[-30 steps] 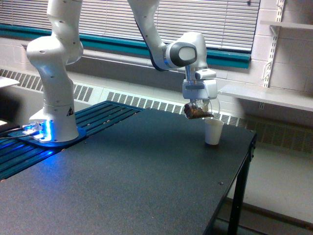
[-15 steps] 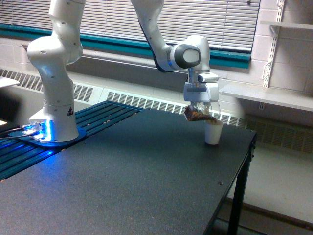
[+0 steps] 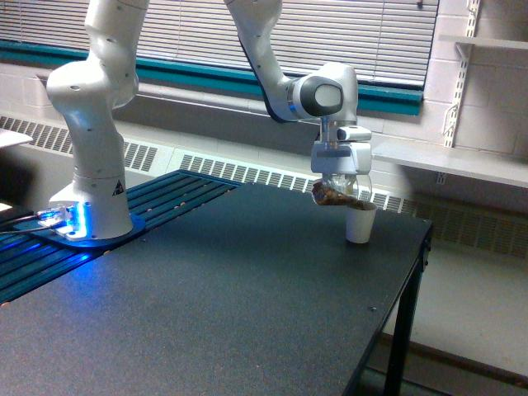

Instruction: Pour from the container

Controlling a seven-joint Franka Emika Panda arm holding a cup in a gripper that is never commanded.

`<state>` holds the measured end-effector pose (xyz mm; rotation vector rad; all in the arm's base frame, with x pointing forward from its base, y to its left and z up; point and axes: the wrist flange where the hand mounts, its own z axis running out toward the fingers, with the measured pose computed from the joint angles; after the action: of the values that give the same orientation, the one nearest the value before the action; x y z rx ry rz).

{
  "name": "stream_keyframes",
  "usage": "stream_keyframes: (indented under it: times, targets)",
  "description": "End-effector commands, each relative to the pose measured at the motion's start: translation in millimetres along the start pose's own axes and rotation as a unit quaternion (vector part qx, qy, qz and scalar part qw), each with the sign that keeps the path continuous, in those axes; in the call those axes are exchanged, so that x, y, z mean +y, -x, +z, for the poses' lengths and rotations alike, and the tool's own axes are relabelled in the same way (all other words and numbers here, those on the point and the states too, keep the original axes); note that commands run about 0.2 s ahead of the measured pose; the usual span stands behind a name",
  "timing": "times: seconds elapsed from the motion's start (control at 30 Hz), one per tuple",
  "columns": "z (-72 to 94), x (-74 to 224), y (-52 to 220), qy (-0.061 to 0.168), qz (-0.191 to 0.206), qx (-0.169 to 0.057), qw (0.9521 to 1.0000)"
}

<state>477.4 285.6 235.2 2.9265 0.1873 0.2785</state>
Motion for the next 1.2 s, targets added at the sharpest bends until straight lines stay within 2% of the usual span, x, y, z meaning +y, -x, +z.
stream_keyframes:
  times: [0.03, 0.53, 1.2]
  targets:
    - [-3.6, -3.6, -3.6, 0.007, -0.007, 0.004, 0.9999]
    - [-2.0, -5.1, -8.0, 0.020, -0.011, -0.007, 0.9997]
    - [-7.9, -6.0, -16.8, 0.031, -0.025, -0.017, 0.9990]
